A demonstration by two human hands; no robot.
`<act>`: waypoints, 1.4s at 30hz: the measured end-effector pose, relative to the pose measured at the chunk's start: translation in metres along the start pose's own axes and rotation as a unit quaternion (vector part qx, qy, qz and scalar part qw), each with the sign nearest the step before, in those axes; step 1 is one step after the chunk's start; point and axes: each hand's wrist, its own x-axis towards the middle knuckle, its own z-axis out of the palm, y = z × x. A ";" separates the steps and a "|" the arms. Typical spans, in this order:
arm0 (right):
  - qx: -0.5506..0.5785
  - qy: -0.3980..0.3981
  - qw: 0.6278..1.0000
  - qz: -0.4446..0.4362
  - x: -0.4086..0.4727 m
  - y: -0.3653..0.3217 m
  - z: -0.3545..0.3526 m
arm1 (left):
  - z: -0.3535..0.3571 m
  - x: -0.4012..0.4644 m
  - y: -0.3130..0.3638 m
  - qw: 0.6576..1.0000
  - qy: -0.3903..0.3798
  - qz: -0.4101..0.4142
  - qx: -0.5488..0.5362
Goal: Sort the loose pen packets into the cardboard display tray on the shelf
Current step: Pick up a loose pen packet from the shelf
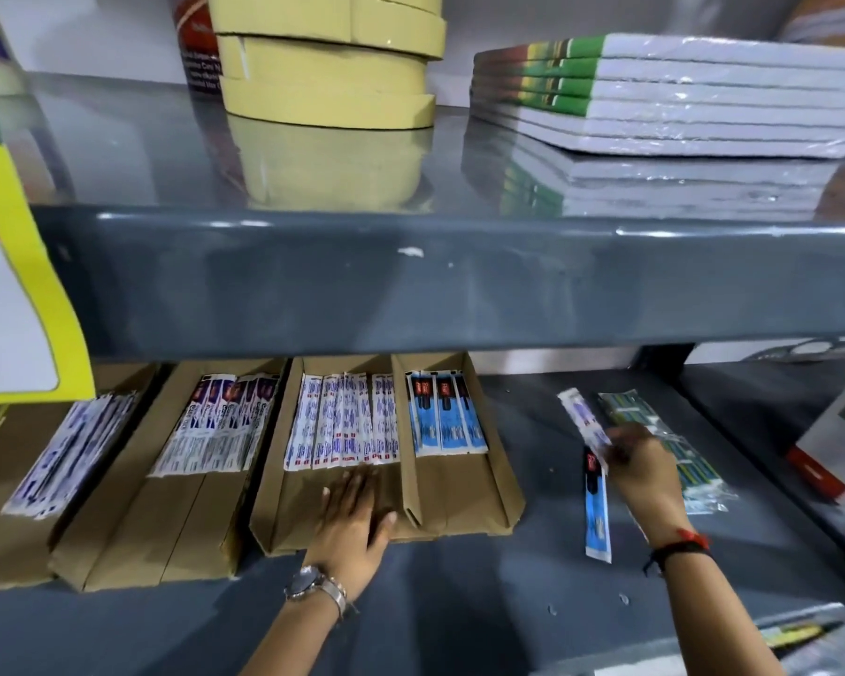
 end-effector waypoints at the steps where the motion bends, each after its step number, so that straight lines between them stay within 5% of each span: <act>1: 0.014 -0.018 0.998 -0.055 0.001 -0.011 -0.006 | -0.010 0.000 0.005 0.998 0.002 -0.022 -0.065; 5: 0.095 -0.208 0.949 -0.216 -0.013 -0.066 -0.020 | -0.059 0.007 0.033 0.907 0.123 -0.071 -0.397; 8: 0.098 -0.284 0.918 -0.260 -0.025 -0.097 -0.013 | -0.089 0.011 0.053 0.858 0.132 -0.039 -0.495; 15: 0.111 -0.327 0.889 -0.300 -0.030 -0.119 -0.001 | -0.100 0.016 0.050 0.835 0.113 -0.028 -0.538; 21: 0.056 -0.297 0.911 -0.279 -0.017 -0.096 -0.018 | -0.097 0.023 0.027 0.821 0.138 -0.050 -0.552; 28: 0.155 -0.295 0.913 -0.233 -0.023 -0.090 -0.014 | -0.092 0.027 0.018 0.815 0.142 -0.084 -0.555; 30: 0.236 -0.273 0.915 -0.182 -0.024 -0.090 -0.004 | -0.087 0.019 0.015 0.834 0.176 -0.107 -0.512; 32: 0.307 -0.273 0.904 -0.119 -0.027 -0.096 0.012 | -0.073 0.009 0.007 0.896 0.180 -0.127 -0.386; 35: 0.353 -0.282 0.890 -0.056 -0.032 -0.113 0.044 | -0.045 -0.009 -0.005 0.978 0.065 -0.131 -0.151; 42: 0.299 -0.310 0.903 -0.006 -0.041 -0.154 0.110 | -0.033 -0.028 -0.008 0.995 -0.004 -0.070 0.070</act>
